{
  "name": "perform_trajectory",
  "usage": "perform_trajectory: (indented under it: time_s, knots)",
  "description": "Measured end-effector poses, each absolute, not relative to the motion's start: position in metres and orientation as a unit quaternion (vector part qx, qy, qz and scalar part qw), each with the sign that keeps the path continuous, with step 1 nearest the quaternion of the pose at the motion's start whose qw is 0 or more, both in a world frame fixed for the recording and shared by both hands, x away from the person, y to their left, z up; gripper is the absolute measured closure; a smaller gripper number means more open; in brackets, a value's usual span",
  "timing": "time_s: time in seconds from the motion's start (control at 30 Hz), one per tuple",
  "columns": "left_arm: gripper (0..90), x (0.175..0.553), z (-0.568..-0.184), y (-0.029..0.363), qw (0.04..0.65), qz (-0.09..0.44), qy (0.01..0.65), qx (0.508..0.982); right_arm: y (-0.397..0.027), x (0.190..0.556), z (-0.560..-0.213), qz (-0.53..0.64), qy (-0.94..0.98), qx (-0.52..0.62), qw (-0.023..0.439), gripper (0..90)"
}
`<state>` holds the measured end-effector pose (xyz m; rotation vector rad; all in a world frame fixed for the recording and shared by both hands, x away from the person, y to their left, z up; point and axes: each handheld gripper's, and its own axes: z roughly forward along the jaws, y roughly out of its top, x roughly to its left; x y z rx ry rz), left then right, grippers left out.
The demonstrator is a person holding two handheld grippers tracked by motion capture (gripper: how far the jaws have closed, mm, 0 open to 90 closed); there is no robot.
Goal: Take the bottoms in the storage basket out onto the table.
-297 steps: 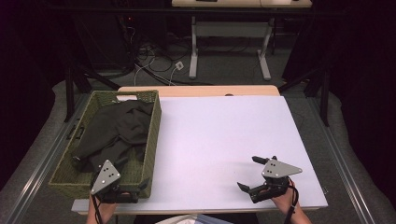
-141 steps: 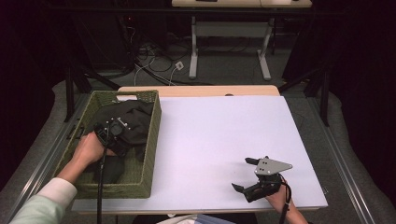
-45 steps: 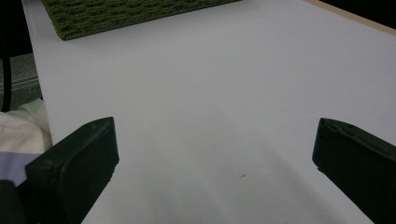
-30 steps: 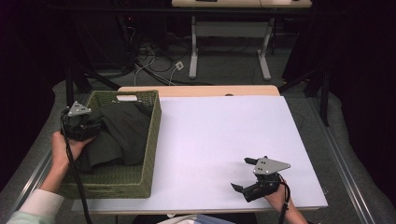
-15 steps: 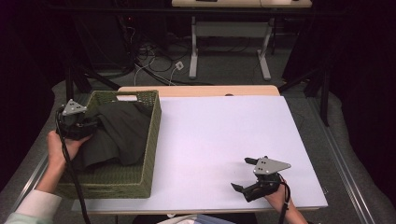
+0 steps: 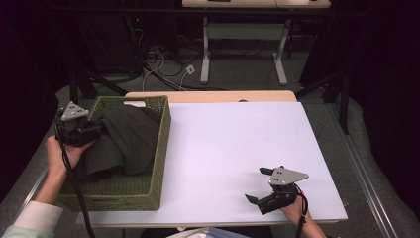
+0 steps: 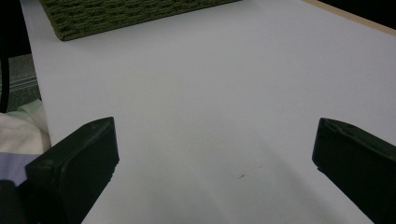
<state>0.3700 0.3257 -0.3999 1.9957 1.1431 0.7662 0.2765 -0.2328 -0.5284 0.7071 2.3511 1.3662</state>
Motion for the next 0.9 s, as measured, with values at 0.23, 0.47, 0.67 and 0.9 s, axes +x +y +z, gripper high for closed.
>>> perform_trajectory:
  time_s: [0.23,0.47,0.67,0.9]
  knots:
    - [72.5,0.368,-0.395,0.326,0.355,0.304,0.438,0.768,-0.233,0.277,-0.528,0.479,0.826,0.248,0.165,0.0]
    - [72.4,0.365,-0.389,0.327,0.361,0.312,0.435,0.764,-0.233,0.276,-0.528,0.479,0.826,0.248,0.165,0.1]
    - [72.5,0.363,-0.385,0.329,0.367,0.320,0.435,0.758,-0.233,0.276,-0.528,0.478,0.826,0.248,0.165,0.1]
    - [72.4,0.360,-0.380,0.330,0.372,0.327,0.432,0.754,-0.233,0.277,-0.529,0.478,0.827,0.247,0.165,0.1]
